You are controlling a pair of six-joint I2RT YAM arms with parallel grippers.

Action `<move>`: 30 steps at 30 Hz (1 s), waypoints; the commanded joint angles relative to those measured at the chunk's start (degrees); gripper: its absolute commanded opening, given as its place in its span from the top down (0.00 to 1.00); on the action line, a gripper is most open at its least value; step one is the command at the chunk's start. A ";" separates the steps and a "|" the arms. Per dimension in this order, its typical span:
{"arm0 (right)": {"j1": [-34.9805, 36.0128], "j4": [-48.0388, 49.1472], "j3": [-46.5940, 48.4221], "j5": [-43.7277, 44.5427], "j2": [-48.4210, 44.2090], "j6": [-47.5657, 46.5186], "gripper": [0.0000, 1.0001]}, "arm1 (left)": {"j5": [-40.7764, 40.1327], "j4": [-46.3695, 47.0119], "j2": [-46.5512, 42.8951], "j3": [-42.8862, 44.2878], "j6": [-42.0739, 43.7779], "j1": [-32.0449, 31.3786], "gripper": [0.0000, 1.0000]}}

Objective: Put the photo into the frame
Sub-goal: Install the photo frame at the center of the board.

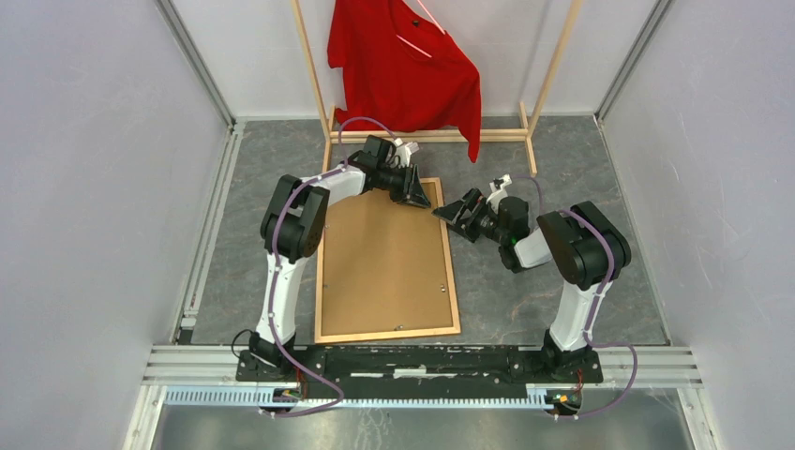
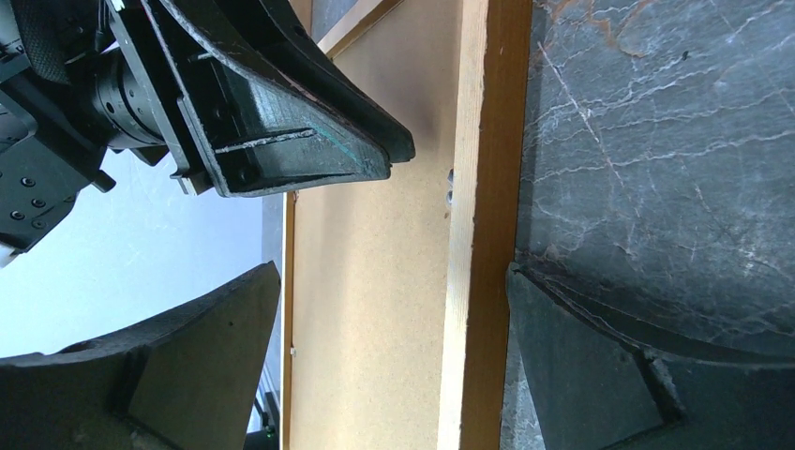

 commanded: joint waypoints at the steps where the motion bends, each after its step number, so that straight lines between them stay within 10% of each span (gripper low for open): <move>1: 0.58 2.10 -0.72 -0.40 0.43 0.34 0.02 | 1.12 1.71 0.13 1.55 2.43 -0.85 0.68; 30: 0.64 3.60 -1.11 -0.72 0.59 1.49 0.02 | 7.50 -2.40 5.01 4.92 5.27 -2.42 0.65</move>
